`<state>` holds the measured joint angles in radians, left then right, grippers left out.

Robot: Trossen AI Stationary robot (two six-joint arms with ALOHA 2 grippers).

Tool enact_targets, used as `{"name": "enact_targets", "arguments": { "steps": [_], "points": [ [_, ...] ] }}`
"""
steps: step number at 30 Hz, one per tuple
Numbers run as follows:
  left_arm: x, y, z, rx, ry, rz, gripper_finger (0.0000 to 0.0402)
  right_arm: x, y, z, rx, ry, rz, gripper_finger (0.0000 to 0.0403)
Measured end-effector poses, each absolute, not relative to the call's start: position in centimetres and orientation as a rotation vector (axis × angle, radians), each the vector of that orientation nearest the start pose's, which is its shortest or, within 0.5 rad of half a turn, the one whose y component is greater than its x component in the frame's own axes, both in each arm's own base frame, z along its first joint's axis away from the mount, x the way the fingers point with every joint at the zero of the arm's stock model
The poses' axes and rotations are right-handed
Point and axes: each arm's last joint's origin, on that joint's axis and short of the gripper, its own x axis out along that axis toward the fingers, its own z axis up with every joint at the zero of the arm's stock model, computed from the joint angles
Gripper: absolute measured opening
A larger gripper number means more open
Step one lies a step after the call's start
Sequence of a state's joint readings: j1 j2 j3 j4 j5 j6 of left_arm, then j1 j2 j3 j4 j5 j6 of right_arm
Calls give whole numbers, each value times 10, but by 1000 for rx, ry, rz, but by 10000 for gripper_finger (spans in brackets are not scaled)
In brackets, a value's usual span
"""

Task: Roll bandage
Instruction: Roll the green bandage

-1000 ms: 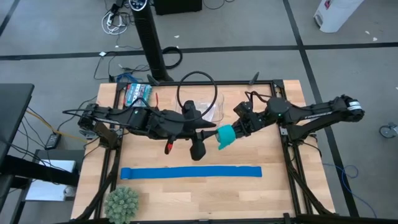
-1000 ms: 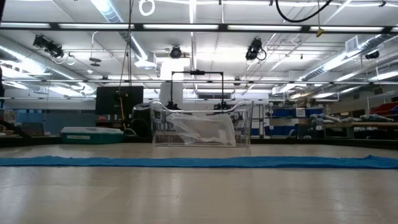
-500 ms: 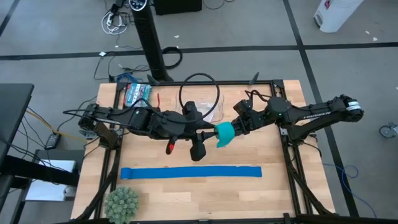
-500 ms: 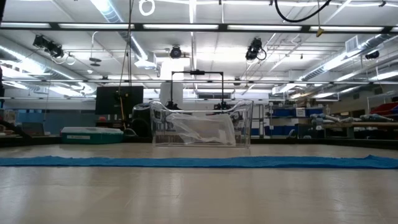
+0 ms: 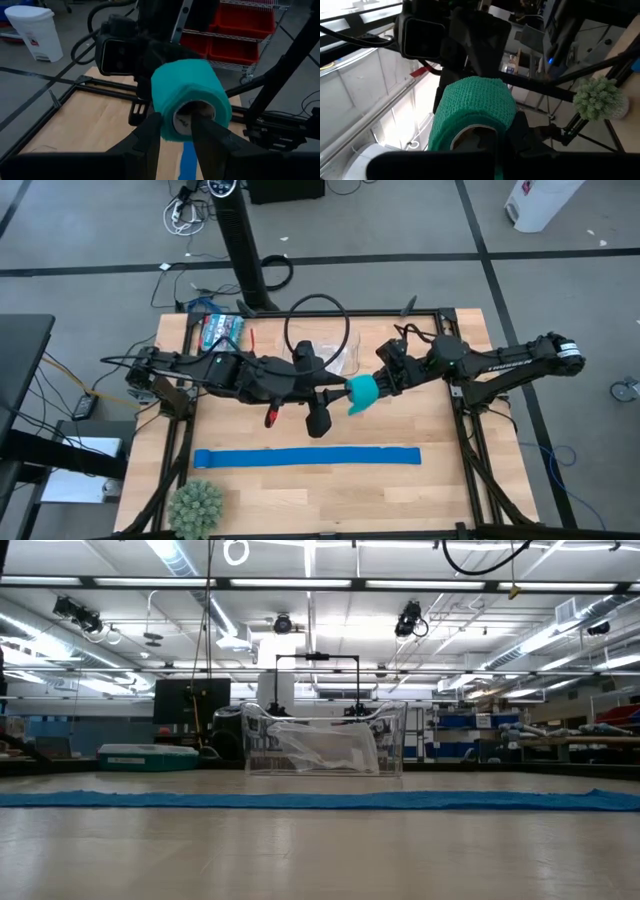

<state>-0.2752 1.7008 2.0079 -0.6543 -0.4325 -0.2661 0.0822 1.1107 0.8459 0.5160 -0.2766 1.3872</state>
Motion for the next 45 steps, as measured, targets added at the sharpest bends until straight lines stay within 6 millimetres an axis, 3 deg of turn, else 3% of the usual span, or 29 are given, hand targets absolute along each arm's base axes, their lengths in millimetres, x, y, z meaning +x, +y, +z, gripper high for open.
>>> {"name": "enact_targets", "arguments": {
  "steps": [13,18,24,29,36,45],
  "points": [
    [364,-89,456,-149,269,244,114,246,32,356,1313,57,470,4],
    [367,-89,456,-161,252,257,25,246,32,358,1275,30,479,21],
    [366,-86,461,-269,207,271,19,242,31,363,1236,-23,502,70],
    [356,-80,474,-415,138,276,19,224,25,376,1163,-71,531,95],
    [348,-74,485,-624,71,269,19,197,21,400,930,-167,471,89],
    [349,-66,487,-808,17,299,20,195,29,453,670,-87,450,88]
  ]
}}
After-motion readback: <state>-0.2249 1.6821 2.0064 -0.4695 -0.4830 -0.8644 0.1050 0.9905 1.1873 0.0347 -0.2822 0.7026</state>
